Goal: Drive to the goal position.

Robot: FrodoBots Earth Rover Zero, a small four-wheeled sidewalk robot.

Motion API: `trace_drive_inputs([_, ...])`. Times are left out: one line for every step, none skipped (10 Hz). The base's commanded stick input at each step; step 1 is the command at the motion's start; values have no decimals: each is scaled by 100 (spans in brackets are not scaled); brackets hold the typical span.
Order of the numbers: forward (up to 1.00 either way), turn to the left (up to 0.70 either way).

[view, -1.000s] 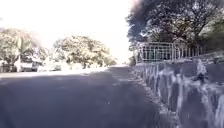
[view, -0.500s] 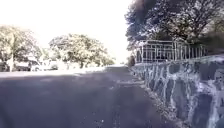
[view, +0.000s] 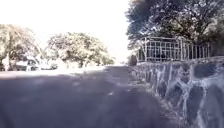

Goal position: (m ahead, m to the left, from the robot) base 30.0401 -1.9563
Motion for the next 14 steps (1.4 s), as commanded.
trace_drive_inputs([100, 0])
trace_drive_inputs([100, 0])
trace_drive_inputs([100, 0])
trace_drive_inputs([100, 0])
trace_drive_inputs([100, 0])
trace_drive_inputs([100, 0])
trace_drive_inputs([100, 0])
trace_drive_inputs([100, 0])
trace_drive_inputs([100, 0])
trace_drive_inputs([100, 0])
trace_drive_inputs([100, 0])
trace_drive_inputs([100, 0])
trace_drive_inputs([100, 0])
trace_drive_inputs([100, 0])
